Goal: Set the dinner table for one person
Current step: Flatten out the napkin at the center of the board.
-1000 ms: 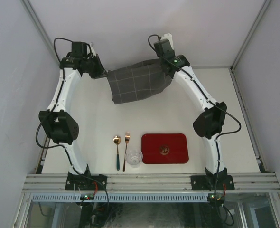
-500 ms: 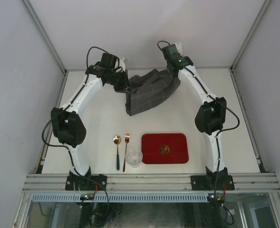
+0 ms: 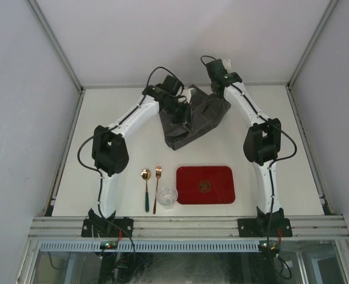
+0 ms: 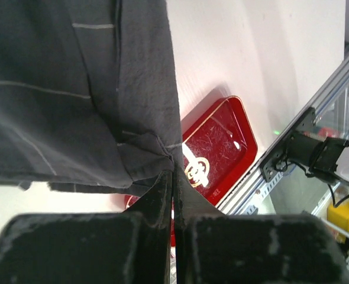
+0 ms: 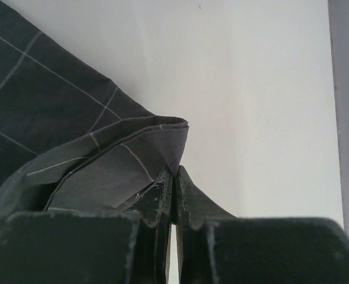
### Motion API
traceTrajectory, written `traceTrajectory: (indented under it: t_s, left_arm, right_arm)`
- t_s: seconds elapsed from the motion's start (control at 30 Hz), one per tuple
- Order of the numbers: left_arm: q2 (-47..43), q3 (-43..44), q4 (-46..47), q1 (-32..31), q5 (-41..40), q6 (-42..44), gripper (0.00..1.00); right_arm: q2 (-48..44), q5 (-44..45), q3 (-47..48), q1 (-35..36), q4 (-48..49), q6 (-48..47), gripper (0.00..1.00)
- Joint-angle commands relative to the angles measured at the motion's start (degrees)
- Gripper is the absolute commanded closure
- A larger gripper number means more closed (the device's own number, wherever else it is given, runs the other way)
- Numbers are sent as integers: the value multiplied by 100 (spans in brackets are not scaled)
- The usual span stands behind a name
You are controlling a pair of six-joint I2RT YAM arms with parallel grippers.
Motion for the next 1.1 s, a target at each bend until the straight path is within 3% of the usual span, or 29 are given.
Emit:
traceTrajectory:
  t_s: [0.0,0.57,1.07]
  left_arm:
    - [335,448,-241,-335,365,243,100]
    - [770,816,-594,-916,654,620,100]
    - [791,847,-831,-1345,656,865,100]
  right_arm:
    - [56,266,-116,-116,-44,255,100]
    - [-632,792,-1331,-573,-175,1190,100]
    - [-976,740,-1885,-747,-218,1433,100]
